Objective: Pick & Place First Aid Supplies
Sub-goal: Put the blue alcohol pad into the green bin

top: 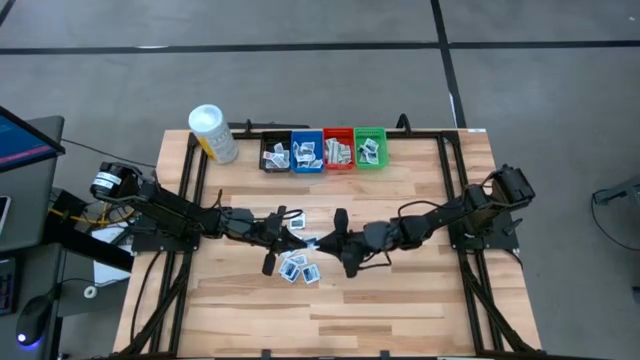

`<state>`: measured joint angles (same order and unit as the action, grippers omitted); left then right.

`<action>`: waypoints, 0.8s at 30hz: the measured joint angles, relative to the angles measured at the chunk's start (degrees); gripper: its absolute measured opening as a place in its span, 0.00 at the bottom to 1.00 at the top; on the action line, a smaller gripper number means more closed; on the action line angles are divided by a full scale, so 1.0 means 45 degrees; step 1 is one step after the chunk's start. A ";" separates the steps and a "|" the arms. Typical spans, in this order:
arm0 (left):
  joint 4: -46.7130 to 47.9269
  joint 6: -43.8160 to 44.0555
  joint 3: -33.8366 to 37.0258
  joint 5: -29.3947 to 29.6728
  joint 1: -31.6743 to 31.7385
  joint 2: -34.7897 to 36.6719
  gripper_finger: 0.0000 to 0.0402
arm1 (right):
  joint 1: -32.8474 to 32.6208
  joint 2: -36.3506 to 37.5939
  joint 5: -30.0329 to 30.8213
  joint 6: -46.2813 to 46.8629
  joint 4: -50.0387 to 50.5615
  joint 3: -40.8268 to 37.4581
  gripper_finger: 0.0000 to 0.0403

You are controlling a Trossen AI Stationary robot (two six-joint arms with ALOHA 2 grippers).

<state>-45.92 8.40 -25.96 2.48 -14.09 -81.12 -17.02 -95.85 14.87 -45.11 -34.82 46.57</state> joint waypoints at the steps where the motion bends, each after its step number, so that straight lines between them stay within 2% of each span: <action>1: -0.0002 0.0000 0.0000 0.0005 0.0000 0.0002 0.02 | 0.0001 0.0000 0.0000 -0.0023 -0.0164 0.0000 0.13; 4: -0.0002 0.0000 0.0000 0.0058 0.0000 0.0009 0.02 | 0.0057 0.0000 0.0003 -0.0283 -0.0377 0.0000 0.02; 9: 0.0007 -0.0005 0.0000 0.0122 0.0003 0.0010 0.03 | 0.0150 0.0000 0.0016 -0.0300 -0.0353 0.0000 0.01; 13: -0.0028 -0.0010 0.0000 0.0982 -0.0004 0.0010 0.08 | 0.0148 0.0000 0.0500 -0.0205 -0.0045 0.0000 0.00; 20: -0.0035 -0.0569 0.0000 0.2825 0.0000 0.0044 0.21 | 0.0345 -0.0005 0.3354 0.0366 0.1532 0.0000 0.00; 24: 0.0028 -0.0530 0.0000 0.3372 0.0010 0.0044 0.27 | 0.0874 -0.0005 0.6120 0.1041 0.2716 0.0000 0.00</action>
<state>-45.80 6.02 -25.96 17.65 -14.04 -80.93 -13.09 -95.88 42.41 -40.42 -22.60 46.57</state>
